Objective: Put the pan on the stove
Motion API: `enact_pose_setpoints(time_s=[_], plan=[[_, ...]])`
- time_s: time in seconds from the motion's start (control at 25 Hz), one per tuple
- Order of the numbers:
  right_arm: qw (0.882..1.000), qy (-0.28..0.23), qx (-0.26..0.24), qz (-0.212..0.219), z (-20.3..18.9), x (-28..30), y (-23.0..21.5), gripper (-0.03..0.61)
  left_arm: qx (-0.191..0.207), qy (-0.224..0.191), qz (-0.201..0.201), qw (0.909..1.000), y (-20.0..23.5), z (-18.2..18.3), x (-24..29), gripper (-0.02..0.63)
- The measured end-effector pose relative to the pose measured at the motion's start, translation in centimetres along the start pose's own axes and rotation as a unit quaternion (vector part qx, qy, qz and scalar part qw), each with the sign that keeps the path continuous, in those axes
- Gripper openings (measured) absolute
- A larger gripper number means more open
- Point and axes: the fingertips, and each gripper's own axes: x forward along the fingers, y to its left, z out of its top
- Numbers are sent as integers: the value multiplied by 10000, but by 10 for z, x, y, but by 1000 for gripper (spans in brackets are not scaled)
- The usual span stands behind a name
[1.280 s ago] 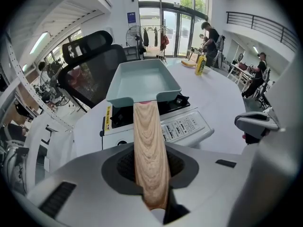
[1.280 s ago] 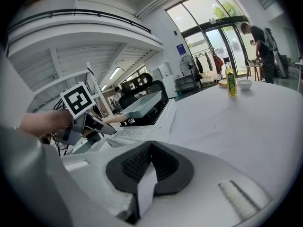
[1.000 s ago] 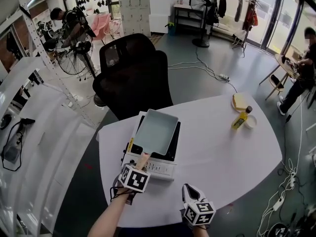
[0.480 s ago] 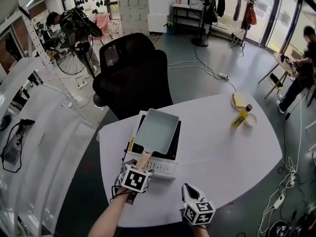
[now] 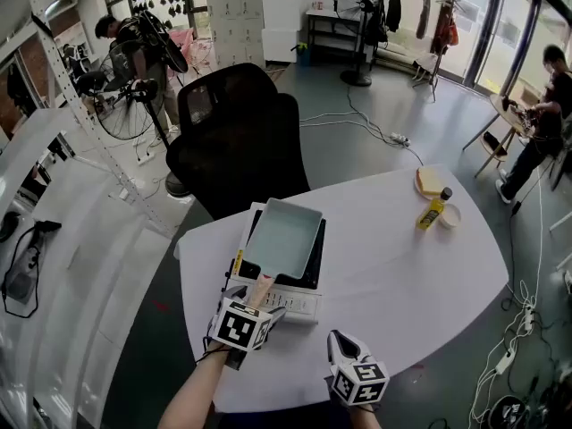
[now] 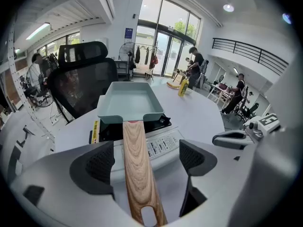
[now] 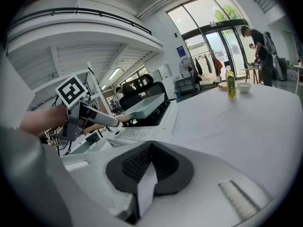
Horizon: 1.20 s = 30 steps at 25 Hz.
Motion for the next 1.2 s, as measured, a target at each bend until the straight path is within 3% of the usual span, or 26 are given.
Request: enact_pose_setpoints(time_s=[0.12,0.36,0.52,0.6,0.76,0.88,1.0,1.2], plan=[[10000,-37,-49,5,4,-1,4,2,2,-122,39,9999,6,1,-11,418],[9995,-206,-245,78,20,-9,17,2,-267,-942,-100,9951,13,14,-52,416],[9984,-385,-392,123,35,-21,29,2,-339,-1414,-453,9883,6,17,-78,416],[9976,-487,-464,142,42,-29,36,2,-500,-1760,-796,9799,0,19,-89,414],[9958,-700,-572,125,51,-45,49,1,-607,-2644,-1387,9525,-14,22,-116,406],[9945,-874,-555,151,54,-58,58,2,-495,-2936,-1434,9438,-19,12,-128,359],[9926,-1043,-581,232,57,-69,70,2,-498,-3188,-1335,9371,-20,1,-142,250],[9890,-1250,-716,339,56,-91,97,2,-478,-3484,-1242,9279,-22,-19,-167,122]])
